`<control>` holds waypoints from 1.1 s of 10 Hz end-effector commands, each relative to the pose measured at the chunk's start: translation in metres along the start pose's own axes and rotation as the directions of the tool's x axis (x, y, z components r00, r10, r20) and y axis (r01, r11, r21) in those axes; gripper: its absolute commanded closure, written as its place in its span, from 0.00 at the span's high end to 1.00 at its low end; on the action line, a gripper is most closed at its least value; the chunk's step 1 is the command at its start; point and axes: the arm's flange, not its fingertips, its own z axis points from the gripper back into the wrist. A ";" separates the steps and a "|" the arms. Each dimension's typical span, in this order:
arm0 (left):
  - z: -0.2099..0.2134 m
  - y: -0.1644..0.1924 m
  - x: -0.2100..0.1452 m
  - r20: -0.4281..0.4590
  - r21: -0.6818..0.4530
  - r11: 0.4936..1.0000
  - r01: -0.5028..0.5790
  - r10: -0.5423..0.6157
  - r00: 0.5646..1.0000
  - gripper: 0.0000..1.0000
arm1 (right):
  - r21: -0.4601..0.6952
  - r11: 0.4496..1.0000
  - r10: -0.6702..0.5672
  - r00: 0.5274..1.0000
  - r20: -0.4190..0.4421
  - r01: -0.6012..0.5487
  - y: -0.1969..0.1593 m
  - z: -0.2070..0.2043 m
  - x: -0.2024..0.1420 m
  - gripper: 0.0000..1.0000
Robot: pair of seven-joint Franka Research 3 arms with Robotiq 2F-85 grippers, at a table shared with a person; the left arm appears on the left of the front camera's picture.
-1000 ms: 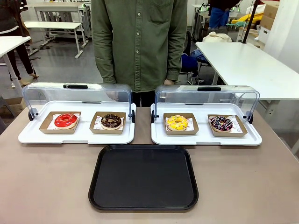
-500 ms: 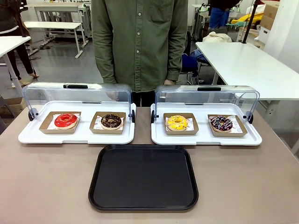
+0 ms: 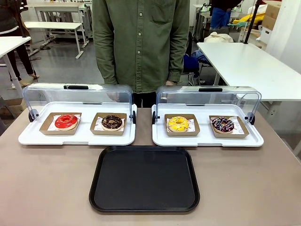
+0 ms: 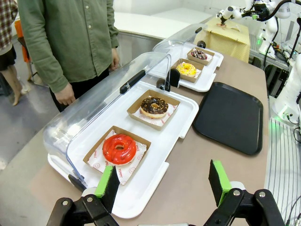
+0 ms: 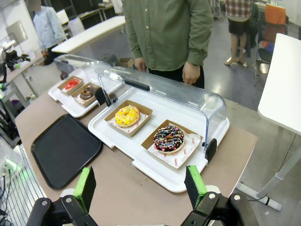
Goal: Move the third donut from the left to the tray.
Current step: Pick up the Paper togo box containing the Donut indicated by the person and place it on the Handle tray.
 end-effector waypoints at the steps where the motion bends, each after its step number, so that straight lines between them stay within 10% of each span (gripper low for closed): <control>1: 0.000 -0.001 0.000 0.004 -0.011 1.000 0.006 -0.006 1.000 1.00 | 0.001 1.000 0.023 0.999 0.030 -0.023 -0.002 -0.001 0.003 1.00; 11: 0.000 -0.001 0.000 0.004 -0.011 1.000 0.006 -0.006 1.000 1.00 | 0.001 1.000 0.023 0.999 0.030 -0.023 -0.002 -0.001 0.003 1.00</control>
